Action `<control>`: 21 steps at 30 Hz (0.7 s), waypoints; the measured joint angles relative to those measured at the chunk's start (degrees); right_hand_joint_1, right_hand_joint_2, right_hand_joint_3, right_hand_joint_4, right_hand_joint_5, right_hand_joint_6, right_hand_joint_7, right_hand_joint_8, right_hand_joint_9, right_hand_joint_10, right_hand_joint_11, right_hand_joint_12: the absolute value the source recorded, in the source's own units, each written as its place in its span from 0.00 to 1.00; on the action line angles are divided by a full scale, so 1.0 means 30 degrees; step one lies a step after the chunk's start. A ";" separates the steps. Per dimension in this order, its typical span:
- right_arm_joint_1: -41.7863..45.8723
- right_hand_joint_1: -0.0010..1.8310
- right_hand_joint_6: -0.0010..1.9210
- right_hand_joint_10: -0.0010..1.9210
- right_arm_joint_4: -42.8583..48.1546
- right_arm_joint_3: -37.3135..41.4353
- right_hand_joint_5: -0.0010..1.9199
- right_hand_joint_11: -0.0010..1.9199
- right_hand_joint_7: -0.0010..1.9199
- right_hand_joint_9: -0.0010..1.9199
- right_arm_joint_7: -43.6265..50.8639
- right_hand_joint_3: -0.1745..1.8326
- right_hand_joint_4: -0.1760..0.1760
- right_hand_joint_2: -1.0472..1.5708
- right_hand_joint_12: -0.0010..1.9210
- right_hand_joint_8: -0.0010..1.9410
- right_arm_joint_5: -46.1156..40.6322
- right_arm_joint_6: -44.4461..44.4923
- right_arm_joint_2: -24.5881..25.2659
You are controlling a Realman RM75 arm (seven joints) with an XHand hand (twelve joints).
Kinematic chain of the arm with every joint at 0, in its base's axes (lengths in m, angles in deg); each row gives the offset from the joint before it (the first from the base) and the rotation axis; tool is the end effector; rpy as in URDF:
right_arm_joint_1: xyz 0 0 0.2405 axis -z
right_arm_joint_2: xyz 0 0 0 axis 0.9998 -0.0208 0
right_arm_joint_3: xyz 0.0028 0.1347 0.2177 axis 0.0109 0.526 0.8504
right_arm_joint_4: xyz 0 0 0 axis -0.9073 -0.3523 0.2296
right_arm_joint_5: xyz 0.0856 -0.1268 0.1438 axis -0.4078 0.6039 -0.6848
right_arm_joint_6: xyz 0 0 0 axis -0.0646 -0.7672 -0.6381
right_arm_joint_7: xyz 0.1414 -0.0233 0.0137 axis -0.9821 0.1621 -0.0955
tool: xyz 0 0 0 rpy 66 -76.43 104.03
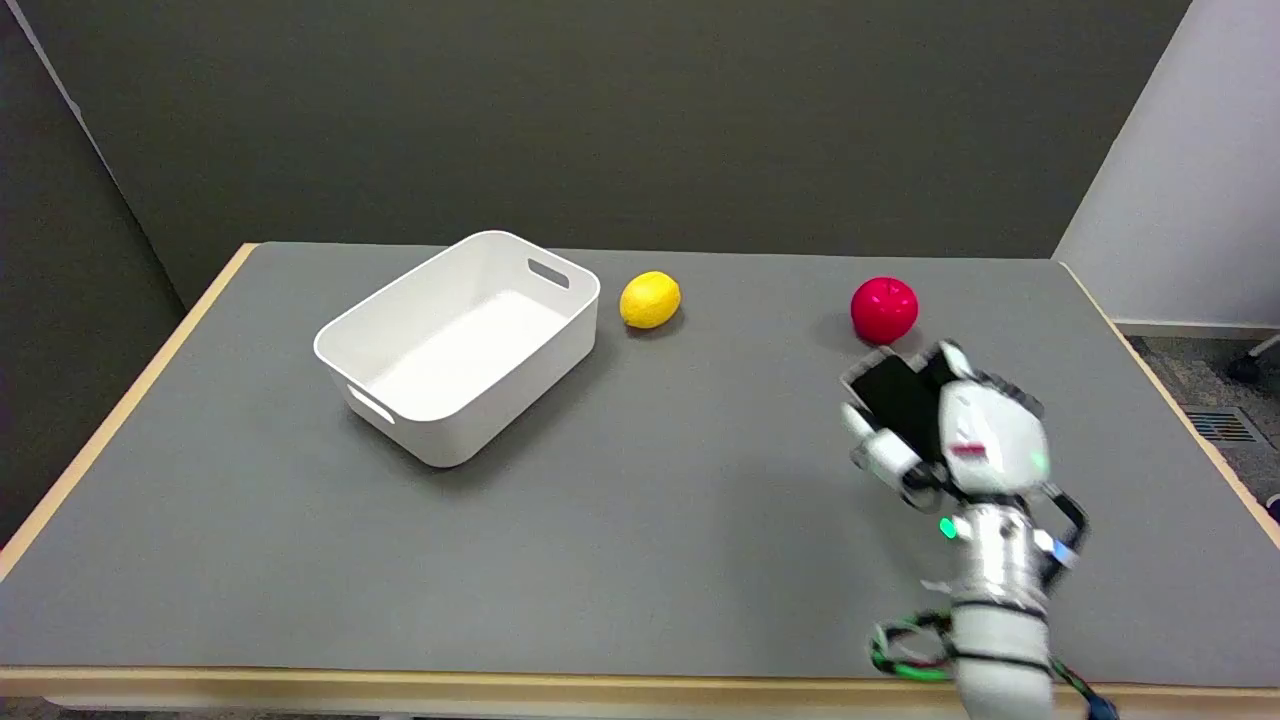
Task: Place the chalkboard eraser into the white box.
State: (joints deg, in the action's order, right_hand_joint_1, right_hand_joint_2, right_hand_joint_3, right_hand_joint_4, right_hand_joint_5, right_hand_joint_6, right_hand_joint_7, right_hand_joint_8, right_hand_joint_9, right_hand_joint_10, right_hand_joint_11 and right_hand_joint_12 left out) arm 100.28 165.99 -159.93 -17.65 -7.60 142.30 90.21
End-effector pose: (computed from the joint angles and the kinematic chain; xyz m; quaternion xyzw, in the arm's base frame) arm -0.2786 -0.2053 0.3260 0.4747 0.0066 0.2454 0.8452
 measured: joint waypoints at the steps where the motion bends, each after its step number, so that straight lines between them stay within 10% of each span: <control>1: -0.0481 0.56 0.83 0.71 -0.0009 0.0138 0.32 0.31 0.44 0.40 -0.0006 0.29 0.00 0.83 1.00 0.57 0.0359 -0.0699 0.0125; 21: -1.2238 0.53 0.87 0.69 -0.8486 -0.0042 0.29 0.10 0.33 0.34 -0.3443 0.27 0.03 0.86 0.94 0.66 0.0643 -1.2639 0.4773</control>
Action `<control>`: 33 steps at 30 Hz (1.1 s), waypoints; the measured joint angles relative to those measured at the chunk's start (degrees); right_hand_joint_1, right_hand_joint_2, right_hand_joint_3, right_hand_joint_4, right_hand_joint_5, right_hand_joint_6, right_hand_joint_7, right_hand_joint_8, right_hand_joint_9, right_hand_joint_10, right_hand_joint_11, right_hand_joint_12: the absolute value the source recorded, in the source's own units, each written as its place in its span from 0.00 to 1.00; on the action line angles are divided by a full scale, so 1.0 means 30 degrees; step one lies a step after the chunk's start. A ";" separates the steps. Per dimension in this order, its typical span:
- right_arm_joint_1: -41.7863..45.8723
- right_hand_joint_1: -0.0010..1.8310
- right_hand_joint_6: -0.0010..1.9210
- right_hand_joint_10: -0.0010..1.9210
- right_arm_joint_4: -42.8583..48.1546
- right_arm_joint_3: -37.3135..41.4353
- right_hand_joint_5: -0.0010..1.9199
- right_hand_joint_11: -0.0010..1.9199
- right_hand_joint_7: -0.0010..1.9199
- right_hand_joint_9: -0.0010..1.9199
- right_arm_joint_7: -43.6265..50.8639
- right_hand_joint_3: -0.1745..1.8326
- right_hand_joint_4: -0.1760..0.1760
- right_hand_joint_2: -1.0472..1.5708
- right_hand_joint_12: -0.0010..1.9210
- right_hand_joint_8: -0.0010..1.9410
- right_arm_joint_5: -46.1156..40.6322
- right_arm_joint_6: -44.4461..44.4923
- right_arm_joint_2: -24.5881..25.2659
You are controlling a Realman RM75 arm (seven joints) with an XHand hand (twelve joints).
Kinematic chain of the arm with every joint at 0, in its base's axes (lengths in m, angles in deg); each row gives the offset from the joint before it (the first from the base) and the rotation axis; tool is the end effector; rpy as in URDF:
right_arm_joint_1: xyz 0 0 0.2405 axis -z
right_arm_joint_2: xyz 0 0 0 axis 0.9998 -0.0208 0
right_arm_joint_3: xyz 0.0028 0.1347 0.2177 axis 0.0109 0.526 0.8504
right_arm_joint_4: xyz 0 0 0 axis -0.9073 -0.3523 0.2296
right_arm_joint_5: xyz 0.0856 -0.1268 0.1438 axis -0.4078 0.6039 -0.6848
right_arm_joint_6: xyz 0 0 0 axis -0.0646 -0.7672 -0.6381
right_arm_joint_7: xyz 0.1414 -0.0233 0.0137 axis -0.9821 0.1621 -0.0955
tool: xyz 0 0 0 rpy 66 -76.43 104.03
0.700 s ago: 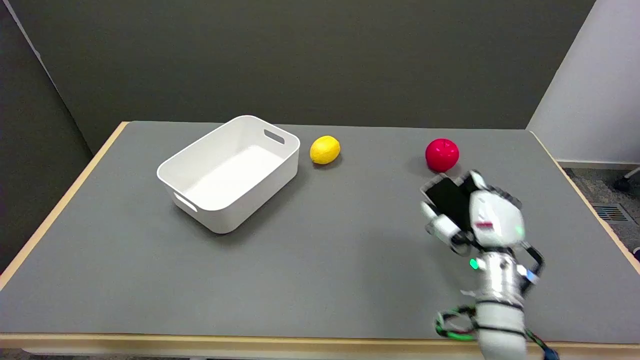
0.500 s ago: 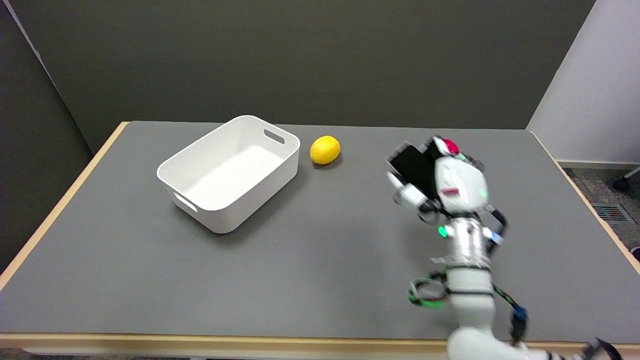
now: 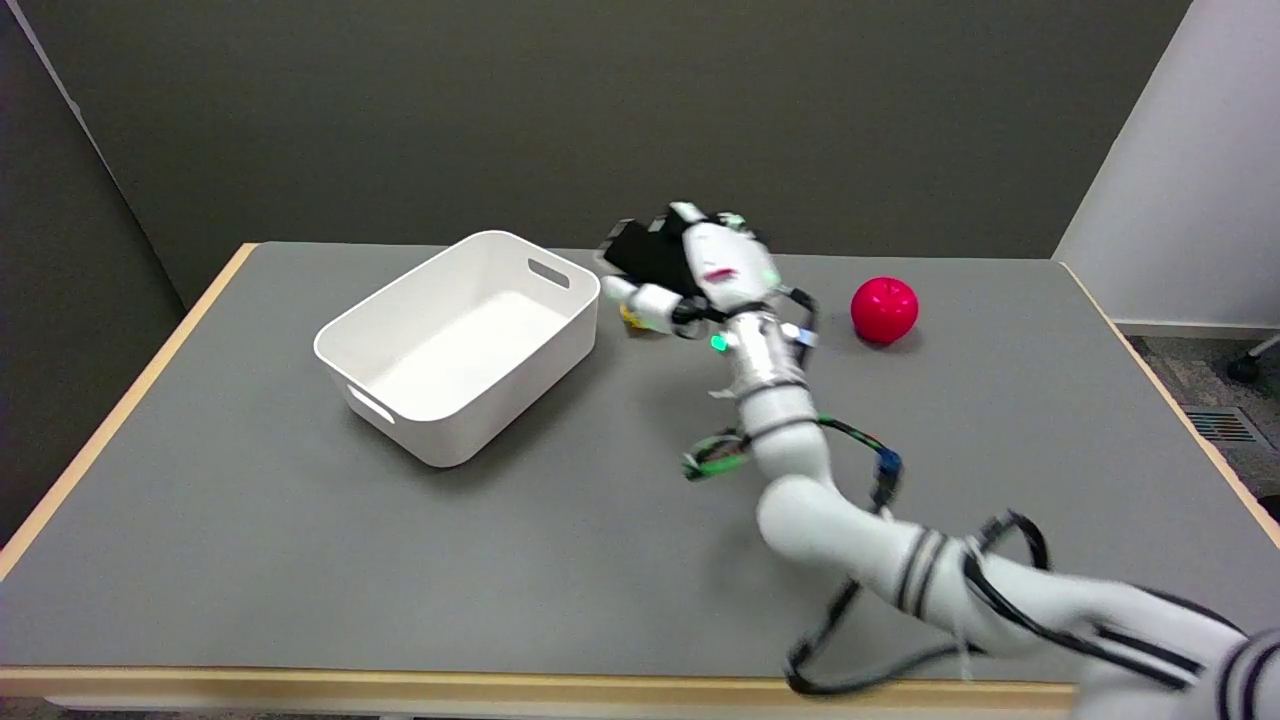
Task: Place the chalkboard eraser into the white box.
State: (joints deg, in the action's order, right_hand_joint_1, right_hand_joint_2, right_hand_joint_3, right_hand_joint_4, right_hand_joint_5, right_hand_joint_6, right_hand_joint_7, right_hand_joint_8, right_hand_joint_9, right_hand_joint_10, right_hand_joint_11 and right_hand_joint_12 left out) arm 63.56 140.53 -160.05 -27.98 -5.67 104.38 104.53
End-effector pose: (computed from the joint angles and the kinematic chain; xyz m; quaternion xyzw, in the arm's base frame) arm -0.2341 -0.4175 0.2360 0.6453 -0.0751 0.2841 0.7051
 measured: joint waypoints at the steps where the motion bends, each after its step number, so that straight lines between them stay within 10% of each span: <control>1: -0.0495 0.53 0.88 0.68 -0.0550 -0.0074 0.29 0.09 0.33 0.34 -0.0396 0.26 0.04 0.86 0.92 0.66 -0.0322 -0.0712 0.0237; 24: -0.7138 0.49 0.92 0.61 -0.7470 -0.1866 0.24 0.03 0.27 0.24 -0.6836 0.22 0.11 0.90 0.73 0.55 -0.7561 -0.8729 0.4824; 25: -0.7204 0.47 0.87 0.58 -0.7542 -0.1928 0.22 0.03 0.25 0.22 -0.6954 0.24 0.13 0.89 0.71 0.51 -0.7845 -0.8896 0.4924; 27: -0.7249 0.29 0.13 0.31 -0.7630 -0.2015 0.03 0.00 0.04 0.02 -0.7117 0.58 0.24 0.69 0.47 0.14 -0.8243 -0.9144 0.5063; 33: -0.7057 0.28 0.02 0.02 -0.7739 -0.2158 0.00 0.00 0.00 0.00 -0.7511 0.47 0.27 0.69 0.31 0.00 -0.9211 -0.9695 0.5354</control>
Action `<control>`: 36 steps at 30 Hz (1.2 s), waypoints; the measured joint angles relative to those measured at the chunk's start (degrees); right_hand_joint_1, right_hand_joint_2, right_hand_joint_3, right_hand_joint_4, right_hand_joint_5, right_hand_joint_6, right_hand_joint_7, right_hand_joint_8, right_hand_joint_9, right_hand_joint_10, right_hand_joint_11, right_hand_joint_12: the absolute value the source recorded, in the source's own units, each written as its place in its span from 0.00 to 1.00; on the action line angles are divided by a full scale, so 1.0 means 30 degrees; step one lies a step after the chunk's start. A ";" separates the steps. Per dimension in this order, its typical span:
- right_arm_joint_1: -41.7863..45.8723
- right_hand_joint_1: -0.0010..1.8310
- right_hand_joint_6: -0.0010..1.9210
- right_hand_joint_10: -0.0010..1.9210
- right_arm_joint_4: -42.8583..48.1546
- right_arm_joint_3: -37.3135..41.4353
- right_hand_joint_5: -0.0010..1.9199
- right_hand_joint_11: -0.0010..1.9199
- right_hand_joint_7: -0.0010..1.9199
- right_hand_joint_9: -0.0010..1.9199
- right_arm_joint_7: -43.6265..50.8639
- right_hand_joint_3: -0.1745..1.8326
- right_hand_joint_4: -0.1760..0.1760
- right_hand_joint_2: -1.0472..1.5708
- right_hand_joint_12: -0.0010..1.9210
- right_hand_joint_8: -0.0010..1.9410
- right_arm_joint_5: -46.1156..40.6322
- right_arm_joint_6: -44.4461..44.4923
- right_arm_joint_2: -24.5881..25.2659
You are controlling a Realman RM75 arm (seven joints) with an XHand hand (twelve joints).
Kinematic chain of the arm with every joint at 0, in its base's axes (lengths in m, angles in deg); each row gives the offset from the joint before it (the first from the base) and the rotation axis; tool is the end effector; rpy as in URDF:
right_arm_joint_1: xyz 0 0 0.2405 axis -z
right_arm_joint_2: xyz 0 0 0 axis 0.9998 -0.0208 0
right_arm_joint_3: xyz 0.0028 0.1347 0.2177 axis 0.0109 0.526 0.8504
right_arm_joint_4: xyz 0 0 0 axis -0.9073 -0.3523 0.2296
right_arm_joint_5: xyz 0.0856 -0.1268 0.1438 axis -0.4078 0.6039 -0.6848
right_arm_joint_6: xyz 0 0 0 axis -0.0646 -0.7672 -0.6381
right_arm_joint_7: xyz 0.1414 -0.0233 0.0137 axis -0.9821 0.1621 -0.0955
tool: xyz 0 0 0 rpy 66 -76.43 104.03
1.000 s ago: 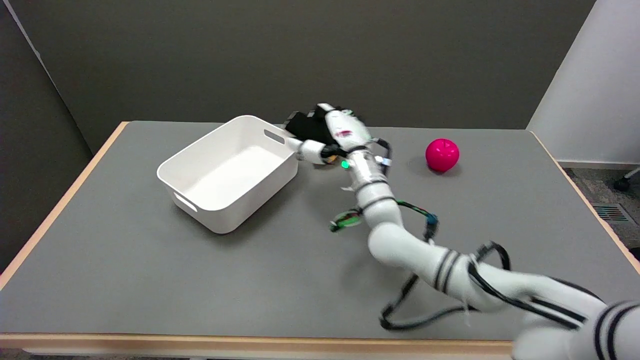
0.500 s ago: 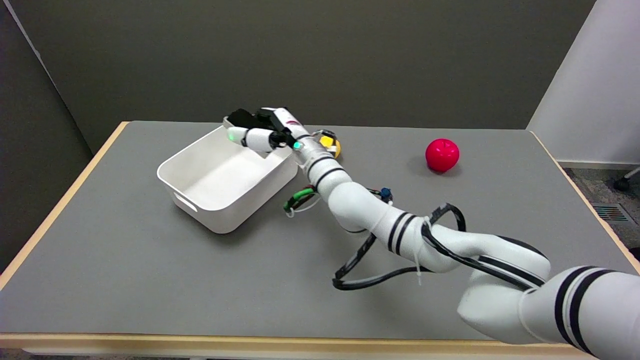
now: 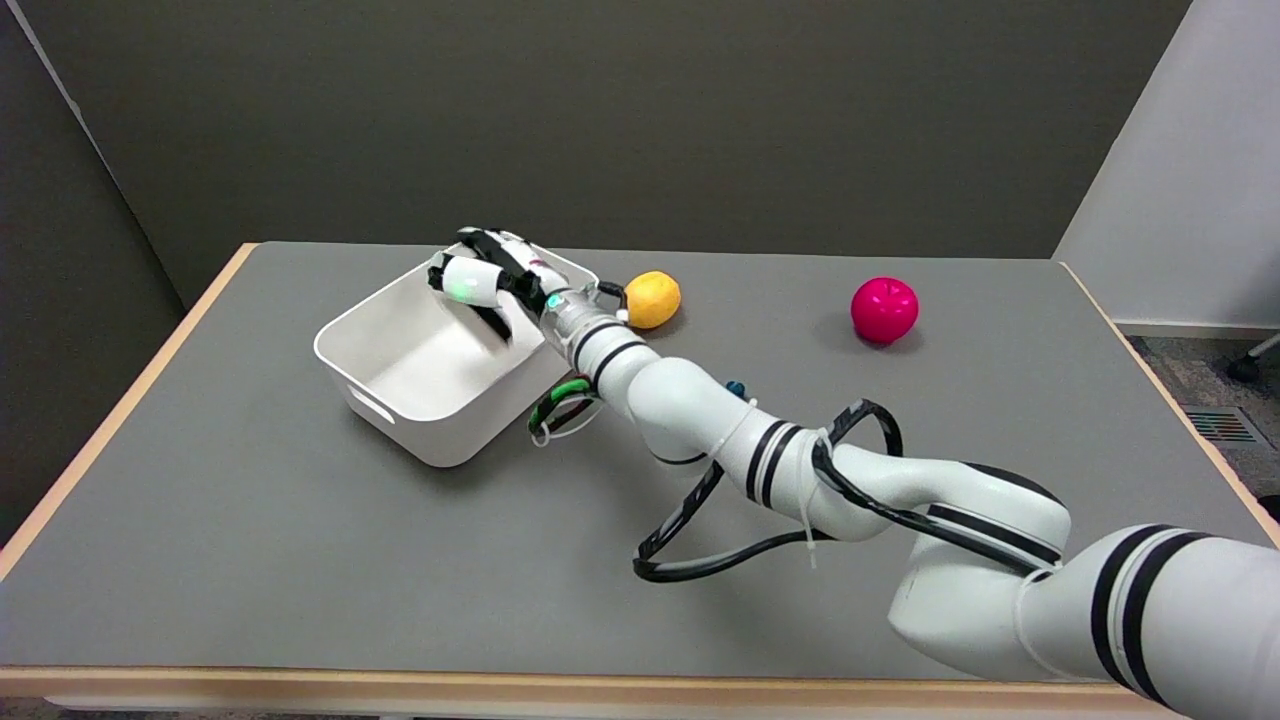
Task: Place the chalkboard eraser into the white box.
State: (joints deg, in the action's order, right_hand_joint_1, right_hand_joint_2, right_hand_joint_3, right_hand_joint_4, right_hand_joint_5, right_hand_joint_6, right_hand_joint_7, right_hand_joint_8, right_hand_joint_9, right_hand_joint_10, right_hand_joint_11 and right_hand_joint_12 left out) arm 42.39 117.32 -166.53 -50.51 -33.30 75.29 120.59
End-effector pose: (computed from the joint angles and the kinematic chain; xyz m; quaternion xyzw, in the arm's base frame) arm -0.2349 -0.5006 0.1078 0.6056 -0.4885 0.3340 0.5320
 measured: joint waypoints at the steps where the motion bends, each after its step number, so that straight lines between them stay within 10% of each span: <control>1: 0.0061 0.29 0.00 0.00 -0.0012 -0.0003 0.00 0.00 0.00 0.00 -0.0040 0.44 0.28 0.69 0.27 0.00 -0.0100 -0.0063 0.0018; 15: 0.1315 0.32 0.00 0.00 0.0941 0.0767 0.00 0.00 0.00 0.00 -0.0323 0.50 0.40 0.63 0.09 0.00 -0.0218 -0.0543 -0.0303; 36: 0.9228 0.21 0.14 0.05 1.1447 0.4662 0.01 0.00 0.00 0.00 -0.4878 0.50 0.42 0.68 0.34 0.03 1.1847 0.9744 -0.7286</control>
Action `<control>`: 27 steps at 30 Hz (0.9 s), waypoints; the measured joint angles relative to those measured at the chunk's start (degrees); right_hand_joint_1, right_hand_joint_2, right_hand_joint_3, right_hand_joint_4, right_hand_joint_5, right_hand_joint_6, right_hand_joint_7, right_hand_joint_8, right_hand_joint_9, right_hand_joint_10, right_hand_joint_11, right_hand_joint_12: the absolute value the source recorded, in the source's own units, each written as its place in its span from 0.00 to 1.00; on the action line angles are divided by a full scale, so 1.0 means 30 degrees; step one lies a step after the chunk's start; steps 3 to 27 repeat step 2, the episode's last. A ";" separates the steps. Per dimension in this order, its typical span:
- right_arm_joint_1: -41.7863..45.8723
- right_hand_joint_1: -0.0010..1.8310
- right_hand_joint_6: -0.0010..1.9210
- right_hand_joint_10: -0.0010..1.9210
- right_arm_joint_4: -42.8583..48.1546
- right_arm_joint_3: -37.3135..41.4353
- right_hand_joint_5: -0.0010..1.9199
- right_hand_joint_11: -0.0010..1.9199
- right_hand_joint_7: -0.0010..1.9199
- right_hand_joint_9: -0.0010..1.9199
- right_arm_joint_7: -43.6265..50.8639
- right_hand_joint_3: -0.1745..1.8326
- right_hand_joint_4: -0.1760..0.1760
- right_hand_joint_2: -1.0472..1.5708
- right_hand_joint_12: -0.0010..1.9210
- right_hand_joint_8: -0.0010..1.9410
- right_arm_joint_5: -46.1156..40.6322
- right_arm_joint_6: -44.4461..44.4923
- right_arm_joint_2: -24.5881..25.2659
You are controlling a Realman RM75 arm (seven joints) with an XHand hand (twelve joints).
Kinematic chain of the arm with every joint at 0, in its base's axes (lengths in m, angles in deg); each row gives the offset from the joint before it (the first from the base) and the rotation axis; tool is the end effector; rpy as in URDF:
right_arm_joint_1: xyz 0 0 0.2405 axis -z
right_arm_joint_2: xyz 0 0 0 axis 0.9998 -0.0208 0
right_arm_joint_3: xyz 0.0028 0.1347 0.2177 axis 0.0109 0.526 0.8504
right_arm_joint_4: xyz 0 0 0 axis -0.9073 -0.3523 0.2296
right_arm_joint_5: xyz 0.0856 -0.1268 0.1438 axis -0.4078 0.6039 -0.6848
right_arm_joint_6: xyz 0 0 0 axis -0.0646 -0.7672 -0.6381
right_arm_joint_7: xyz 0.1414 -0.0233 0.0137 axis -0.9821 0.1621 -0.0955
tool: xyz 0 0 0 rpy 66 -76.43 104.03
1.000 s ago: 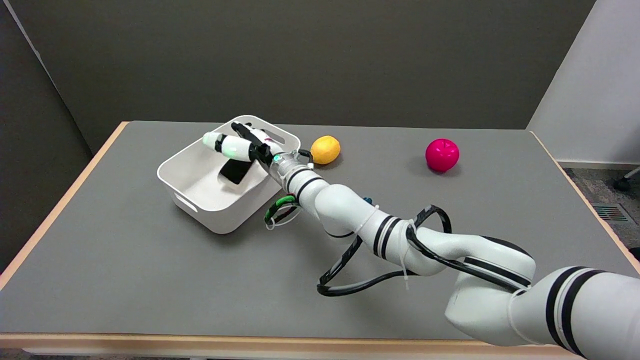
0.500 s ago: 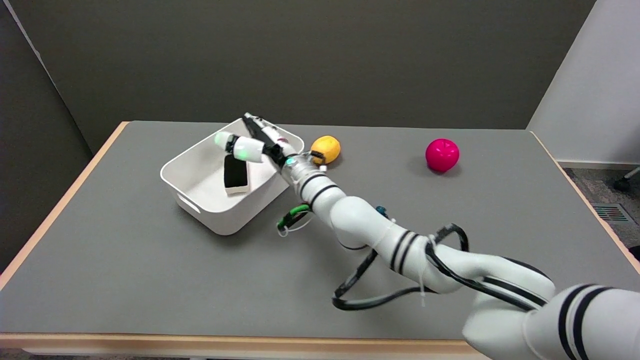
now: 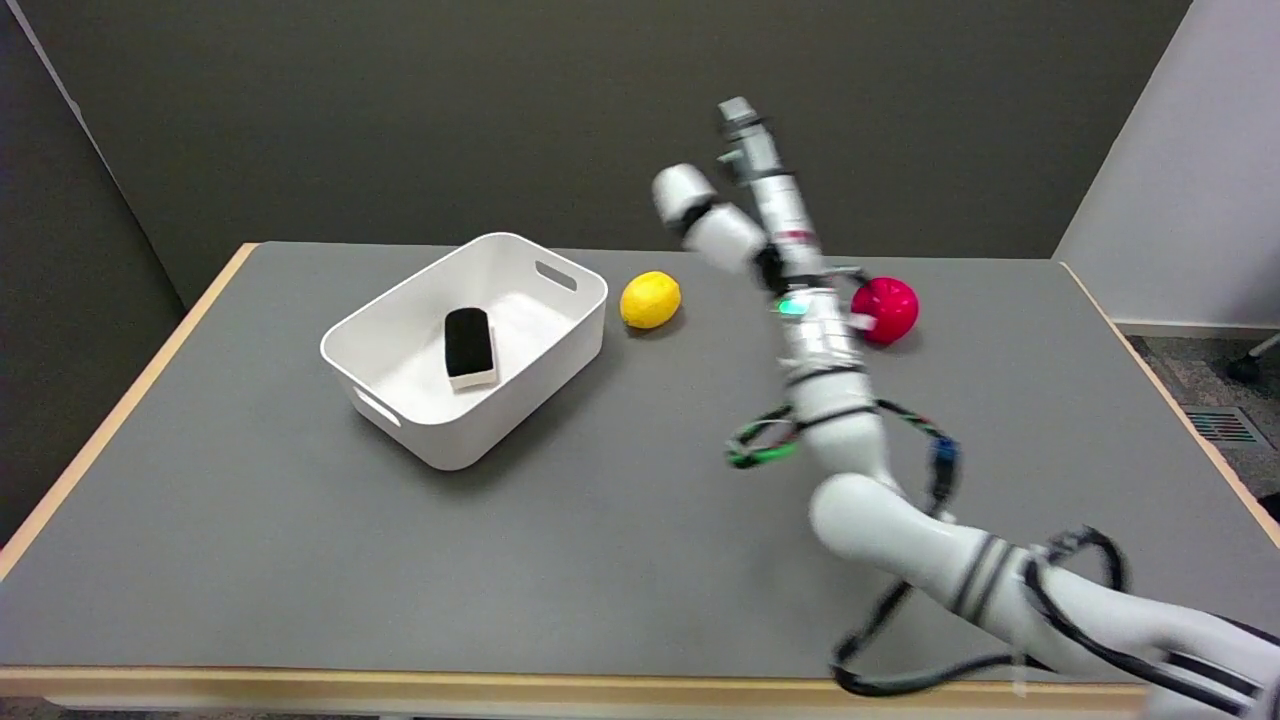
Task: Place the chalkboard eraser into the white box.
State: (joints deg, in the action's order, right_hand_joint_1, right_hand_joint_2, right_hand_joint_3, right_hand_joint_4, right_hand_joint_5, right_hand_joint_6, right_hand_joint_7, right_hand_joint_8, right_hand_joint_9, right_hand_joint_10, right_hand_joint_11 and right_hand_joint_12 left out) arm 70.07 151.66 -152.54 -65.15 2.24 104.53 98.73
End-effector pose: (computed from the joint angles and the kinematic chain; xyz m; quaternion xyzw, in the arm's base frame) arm -0.1986 -0.3903 0.2695 0.6126 -0.2084 0.5163 0.5610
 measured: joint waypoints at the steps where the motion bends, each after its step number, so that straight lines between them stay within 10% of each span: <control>1: 0.0508 0.21 0.14 0.05 0.0369 0.0164 0.01 0.00 0.00 0.00 -0.0559 0.50 0.42 0.68 0.35 0.04 0.0522 0.1038 -0.0532; 27: 0.0981 0.21 0.14 0.06 0.0675 0.0315 0.01 0.00 0.00 0.00 -0.1075 0.50 0.42 0.68 0.35 0.04 0.0944 0.1945 -0.1004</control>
